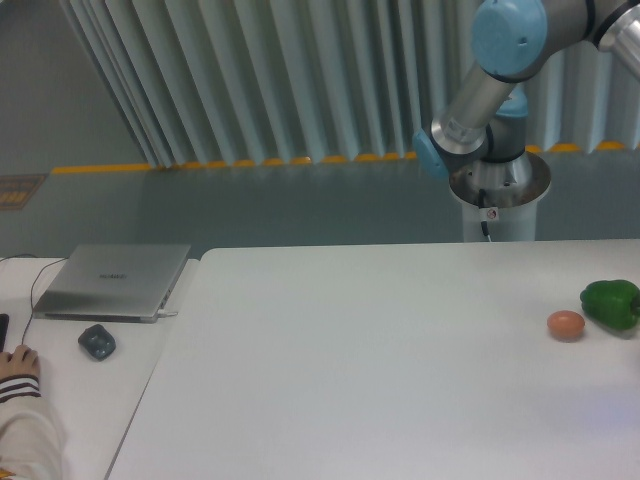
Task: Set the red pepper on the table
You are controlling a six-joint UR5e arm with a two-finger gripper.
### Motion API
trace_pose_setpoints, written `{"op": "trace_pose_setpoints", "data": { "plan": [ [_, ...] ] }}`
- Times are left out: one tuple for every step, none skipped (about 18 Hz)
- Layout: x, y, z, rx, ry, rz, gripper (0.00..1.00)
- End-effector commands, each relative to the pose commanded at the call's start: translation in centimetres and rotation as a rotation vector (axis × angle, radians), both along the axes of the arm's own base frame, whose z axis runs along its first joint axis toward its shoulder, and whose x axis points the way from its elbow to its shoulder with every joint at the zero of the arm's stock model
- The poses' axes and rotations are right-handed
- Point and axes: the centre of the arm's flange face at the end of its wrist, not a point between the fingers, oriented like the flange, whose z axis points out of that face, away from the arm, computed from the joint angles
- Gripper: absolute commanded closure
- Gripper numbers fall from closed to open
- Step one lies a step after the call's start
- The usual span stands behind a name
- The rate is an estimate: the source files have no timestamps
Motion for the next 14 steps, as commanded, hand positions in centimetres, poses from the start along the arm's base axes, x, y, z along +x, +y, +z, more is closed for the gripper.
{"op": "trace_pose_setpoints", "data": {
  "plan": [
    [0.0,-0.01,0.01,-0.001,0.001,0.002,0.0],
    [-0.04,0.0,0.08,-0.001,0.002,0.0,0.0],
    [-0.09,-0.09,0.08,-0.001,0.002,0.002,0.0],
    [-0.22,-0.39,0.01,-0.001,0.001,0.008,0.0],
    [-0.21,-0.4,-0.01,-0.002,-0.001,0.006,0.01],
    [-0.26,-0.49,-0.01,-0.002,-0.001,0.008,0.06],
    [-0.26,-0.5,-0.01,-0.002,-0.001,0.008,0.15],
    [-0.28,-0.49,-0.12,-0.003,-0.002,0.008,0.21],
    [-0.29,-0.48,-0.23,-0.003,-0.003,0.009,0.26],
    [-0.27,-0.49,-0.14,-0.001,-0.001,0.015,0.33],
    [-0.27,-0.51,-0.13,0.002,0.003,0.026,0.38],
    [-0.28,-0.5,0.03,0.006,0.007,0.034,0.38],
    [-0.24,-0.43,0.2,0.004,0.01,0.033,0.4],
    [-0.2,-0.46,0.41,0.003,0.012,0.034,0.42]
  ]
}}
